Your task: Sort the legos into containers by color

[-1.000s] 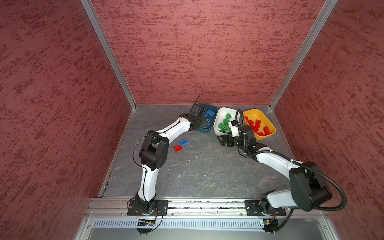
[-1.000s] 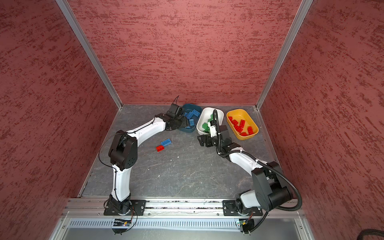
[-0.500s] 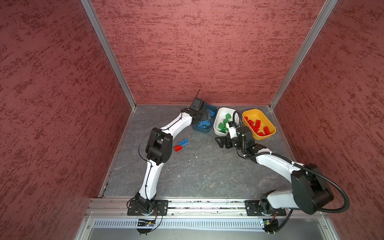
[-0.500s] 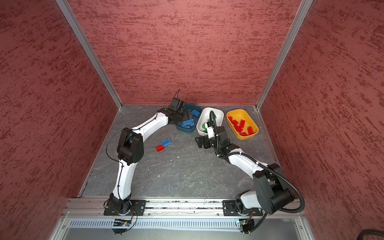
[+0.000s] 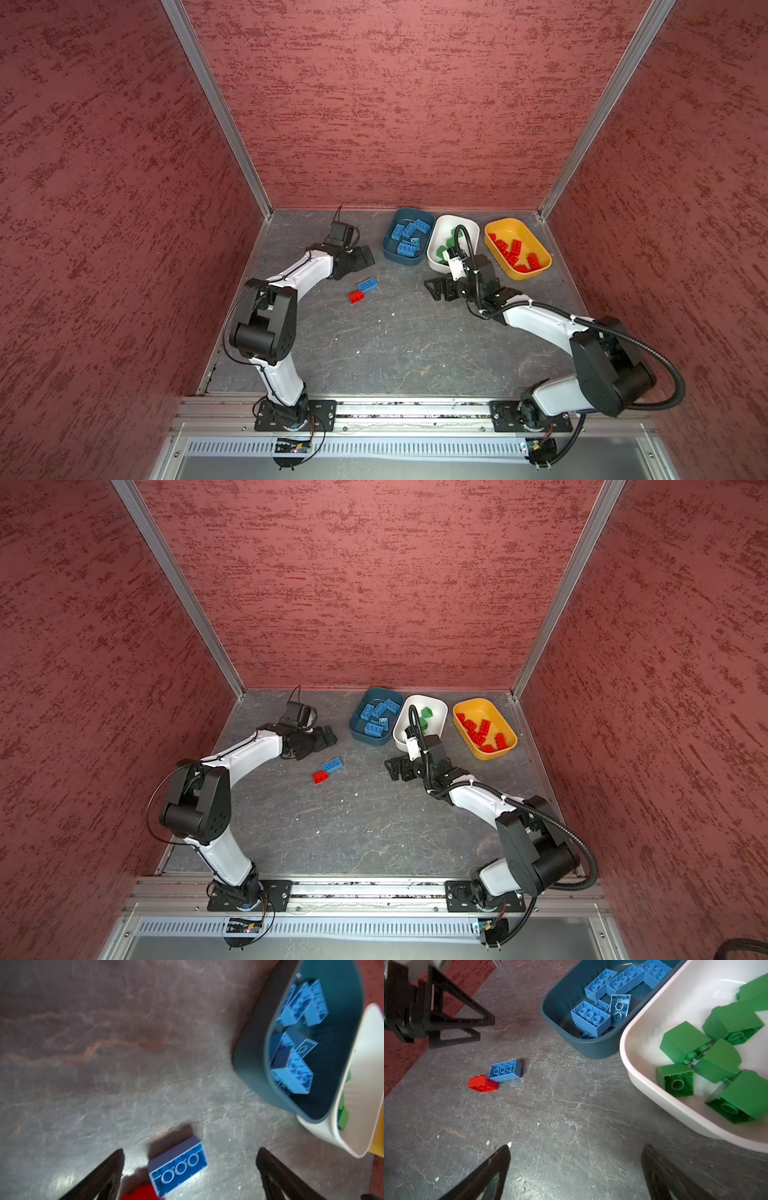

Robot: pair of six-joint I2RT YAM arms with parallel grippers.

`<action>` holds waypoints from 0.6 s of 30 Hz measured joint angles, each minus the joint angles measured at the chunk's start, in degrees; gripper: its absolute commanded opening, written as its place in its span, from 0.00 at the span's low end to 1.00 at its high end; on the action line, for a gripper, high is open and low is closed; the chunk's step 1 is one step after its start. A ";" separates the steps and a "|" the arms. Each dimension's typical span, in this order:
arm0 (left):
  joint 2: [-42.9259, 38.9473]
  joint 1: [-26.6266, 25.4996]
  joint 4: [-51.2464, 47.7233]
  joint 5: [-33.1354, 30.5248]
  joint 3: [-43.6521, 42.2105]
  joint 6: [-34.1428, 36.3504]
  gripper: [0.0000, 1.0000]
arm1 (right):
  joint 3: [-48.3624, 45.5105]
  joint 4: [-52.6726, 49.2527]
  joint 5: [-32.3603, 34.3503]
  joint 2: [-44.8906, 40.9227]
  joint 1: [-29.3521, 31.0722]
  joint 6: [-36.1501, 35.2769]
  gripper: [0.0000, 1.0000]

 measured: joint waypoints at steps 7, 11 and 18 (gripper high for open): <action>0.85 -1.44 2.27 6.73 -6.56 -1.77 0.99 | 3.72 0.00 0.02 3.76 1.60 -0.79 0.99; 0.94 -4.20 2.99 7.37 -7.32 -4.76 0.99 | 4.07 0.04 0.04 4.15 2.38 -1.73 0.99; 1.40 -15.08 5.16 8.09 -7.28 -11.93 0.99 | 3.65 2.32 -1.25 7.04 4.17 -5.05 0.99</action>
